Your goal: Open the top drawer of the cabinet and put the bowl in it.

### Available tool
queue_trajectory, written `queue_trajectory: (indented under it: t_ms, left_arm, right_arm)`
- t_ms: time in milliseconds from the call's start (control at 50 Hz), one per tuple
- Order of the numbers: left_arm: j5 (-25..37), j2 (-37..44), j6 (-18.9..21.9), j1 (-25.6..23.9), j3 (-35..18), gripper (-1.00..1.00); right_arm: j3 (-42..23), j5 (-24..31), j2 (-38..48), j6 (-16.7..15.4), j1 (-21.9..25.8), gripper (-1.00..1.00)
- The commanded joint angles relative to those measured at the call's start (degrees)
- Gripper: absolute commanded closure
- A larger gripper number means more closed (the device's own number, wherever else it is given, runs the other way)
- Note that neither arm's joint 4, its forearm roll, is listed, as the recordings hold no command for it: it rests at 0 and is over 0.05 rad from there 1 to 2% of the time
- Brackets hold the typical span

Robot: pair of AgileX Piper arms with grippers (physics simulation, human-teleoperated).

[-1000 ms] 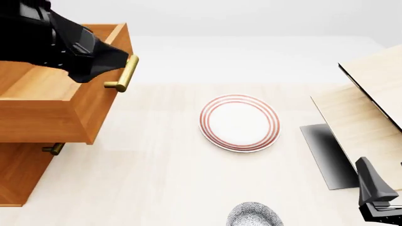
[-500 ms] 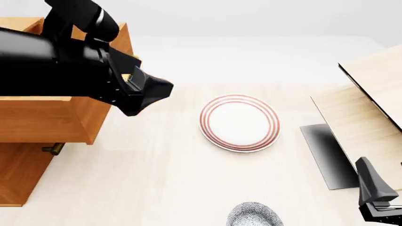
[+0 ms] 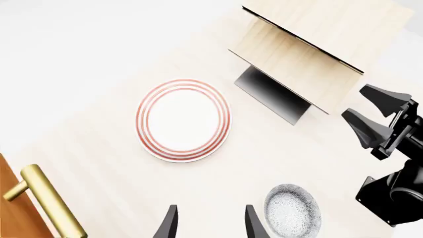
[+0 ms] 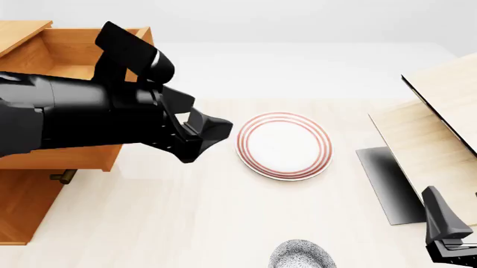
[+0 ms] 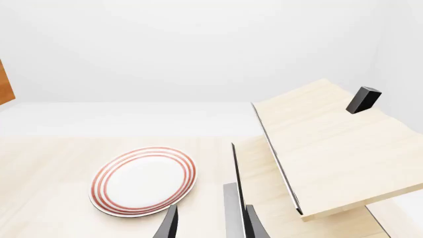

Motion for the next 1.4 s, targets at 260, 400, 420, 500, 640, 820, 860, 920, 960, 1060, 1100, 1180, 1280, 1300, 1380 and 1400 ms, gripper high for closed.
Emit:
queue_trajectory:
  t_ms: [260, 400, 420, 500, 640, 820, 860, 920, 960, 1060, 1100, 1180, 1280, 1300, 1380, 1400]
  left_arm:
    - [-6.5, 5.8, -2.4, -4.2, 3.7, -1.00]
    - [-7.6, 9.1, -3.8, -5.5, 3.3, -1.00]
    - [-7.7, 9.2, -4.2, -5.6, 3.2, -1.00]
    - [-8.1, 10.6, -4.7, -6.4, 2.7, -1.00]
    - [-9.0, 13.0, -5.7, -7.4, 2.5, -1.00]
    - [-10.4, 15.6, -6.8, -8.3, 2.6, -1.00]
    - [-10.9, 16.1, -7.1, -8.4, 2.9, -1.00]
    - [-11.3, 16.2, -7.5, -8.4, 3.2, -1.00]
    - [-11.8, 16.7, -7.7, -8.5, 3.5, -1.00]
    - [-12.9, 18.1, -8.4, -9.3, 3.7, -1.00]
    - [-13.1, 18.3, -8.6, -9.5, 3.8, -1.00]
    - [-13.8, 19.0, -9.3, -9.8, 3.9, -1.00]
    - [-15.3, 20.6, -10.0, -10.6, 4.1, -1.00]
    - [-15.7, 20.8, -10.1, -10.5, 4.4, -1.00]
    - [-16.6, 21.6, -10.5, -10.8, 4.8, -1.00]
    - [-16.6, 21.5, -10.5, -10.7, 5.0, -1.00]
  right_arm:
    - [0.0, 0.0, 0.0, 0.0, 0.0, -1.00]
    - [0.0, 0.0, 0.0, 0.0, 0.0, -1.00]
    - [0.0, 0.0, -0.1, 0.0, 0.0, -1.00]
    - [0.0, 0.0, 0.0, 0.0, 0.0, -1.00]
    - [0.0, 0.0, 0.0, 0.0, 0.0, -1.00]
    - [0.0, 0.0, 0.0, 0.0, 0.0, -1.00]
    - [0.0, 0.0, 0.0, 0.0, 0.0, -1.00]
    - [0.0, 0.0, 0.0, 0.0, 0.0, -1.00]
    - [0.0, 0.0, -0.1, 0.0, 0.0, -1.00]
    - [0.0, 0.0, -0.1, 0.0, 0.0, -1.00]
    - [0.0, 0.0, 0.0, 0.0, 0.0, -1.00]
    - [0.0, 0.0, 0.0, 0.0, 0.0, -1.00]
    - [0.0, 0.0, 0.0, 0.0, 0.0, -1.00]
    - [0.0, 0.0, 0.0, 0.0, 0.0, -1.00]
    - [0.0, 0.0, -0.1, 0.0, 0.0, -1.00]
    - [0.0, 0.0, 0.0, 0.0, 0.0, -1.00]
